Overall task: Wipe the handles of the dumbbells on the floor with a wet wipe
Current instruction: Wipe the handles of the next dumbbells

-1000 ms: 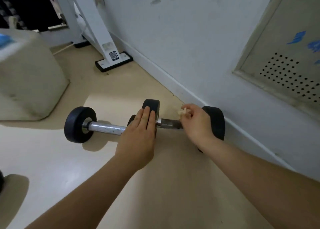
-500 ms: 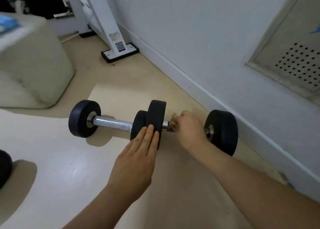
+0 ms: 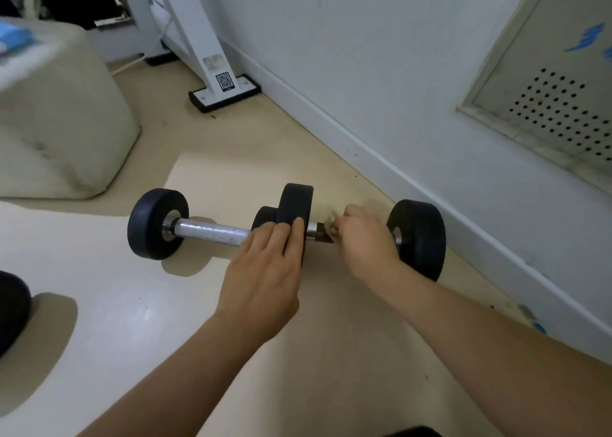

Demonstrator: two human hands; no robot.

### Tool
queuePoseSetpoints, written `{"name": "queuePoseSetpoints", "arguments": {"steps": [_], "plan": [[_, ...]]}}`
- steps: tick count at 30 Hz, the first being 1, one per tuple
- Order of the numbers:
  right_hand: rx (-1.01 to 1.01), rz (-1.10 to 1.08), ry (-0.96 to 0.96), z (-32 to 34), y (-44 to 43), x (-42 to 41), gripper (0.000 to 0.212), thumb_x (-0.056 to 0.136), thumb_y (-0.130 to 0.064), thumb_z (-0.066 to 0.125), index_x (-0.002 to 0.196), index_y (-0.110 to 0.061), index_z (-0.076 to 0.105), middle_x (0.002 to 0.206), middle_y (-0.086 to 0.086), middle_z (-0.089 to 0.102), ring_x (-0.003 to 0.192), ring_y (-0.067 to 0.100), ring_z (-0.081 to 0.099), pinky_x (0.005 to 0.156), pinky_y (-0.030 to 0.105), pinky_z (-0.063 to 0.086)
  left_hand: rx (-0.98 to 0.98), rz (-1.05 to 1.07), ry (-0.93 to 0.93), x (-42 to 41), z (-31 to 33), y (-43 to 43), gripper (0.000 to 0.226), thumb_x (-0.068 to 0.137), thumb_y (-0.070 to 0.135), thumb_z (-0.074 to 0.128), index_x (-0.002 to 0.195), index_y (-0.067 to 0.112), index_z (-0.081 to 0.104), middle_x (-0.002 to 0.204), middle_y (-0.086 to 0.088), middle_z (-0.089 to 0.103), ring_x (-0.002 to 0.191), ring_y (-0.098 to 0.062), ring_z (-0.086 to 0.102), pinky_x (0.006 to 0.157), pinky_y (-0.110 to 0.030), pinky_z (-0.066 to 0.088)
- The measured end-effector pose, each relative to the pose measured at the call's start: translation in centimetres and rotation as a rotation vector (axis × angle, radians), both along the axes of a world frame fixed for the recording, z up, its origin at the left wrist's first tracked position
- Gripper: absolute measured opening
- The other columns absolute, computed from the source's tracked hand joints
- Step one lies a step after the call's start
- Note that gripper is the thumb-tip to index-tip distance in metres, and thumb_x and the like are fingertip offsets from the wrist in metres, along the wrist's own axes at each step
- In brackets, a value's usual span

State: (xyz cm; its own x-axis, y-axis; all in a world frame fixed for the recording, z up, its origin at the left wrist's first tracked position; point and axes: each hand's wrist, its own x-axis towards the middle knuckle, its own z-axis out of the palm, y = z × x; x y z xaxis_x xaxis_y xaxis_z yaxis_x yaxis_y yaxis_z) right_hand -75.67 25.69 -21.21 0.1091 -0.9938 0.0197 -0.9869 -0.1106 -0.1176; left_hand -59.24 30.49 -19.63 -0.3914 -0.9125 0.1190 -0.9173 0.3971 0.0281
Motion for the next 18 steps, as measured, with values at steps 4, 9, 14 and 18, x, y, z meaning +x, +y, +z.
{"name": "queuePoseSetpoints", "arguments": {"steps": [4,9,14,18], "plan": [[-0.03,-0.067,0.02,0.1,0.7,-1.8,0.018,0.085,-0.012,0.065,0.103,-0.015,0.068,0.098,0.002,0.056,0.093,0.018,0.049,0.078,0.032,0.051,-0.003,-0.001,-0.047,-0.6,-0.4,-0.7,0.067,0.077,0.009,0.035,0.143,-0.003,0.034,0.15,-0.022,0.032,0.139,-0.037,0.03,0.112,-0.049,0.031],[0.05,0.033,-0.013,0.1,-1.0,1.3,0.024,0.086,-0.003,0.055,0.105,-0.014,0.063,0.099,0.004,0.061,0.092,0.023,0.054,0.073,0.032,0.043,-0.03,-0.042,-0.053,-0.1,-0.9,-1.1,0.068,0.074,0.009,0.026,0.138,-0.003,0.043,0.146,-0.021,0.04,0.136,-0.033,0.039,0.109,-0.045,0.029],[0.036,-0.036,0.064,0.6,0.6,-2.0,0.014,0.089,-0.013,0.057,0.099,-0.021,0.063,0.081,0.002,0.059,0.075,0.018,0.055,0.069,0.032,0.051,-0.009,-0.049,-0.005,0.6,-0.7,0.9,0.06,0.069,0.006,0.047,0.129,-0.001,0.055,0.137,-0.019,0.052,0.127,-0.032,0.051,0.101,-0.04,0.031],[0.091,0.032,-0.041,-0.2,0.0,1.7,0.015,0.088,-0.011,0.056,0.096,-0.021,0.064,0.085,0.004,0.063,0.08,0.024,0.061,0.072,0.036,0.052,-0.019,-0.089,-0.006,1.4,-0.3,2.2,0.055,0.068,0.006,0.059,0.122,0.002,0.062,0.128,-0.017,0.06,0.116,-0.031,0.06,0.097,-0.041,0.042]]}}
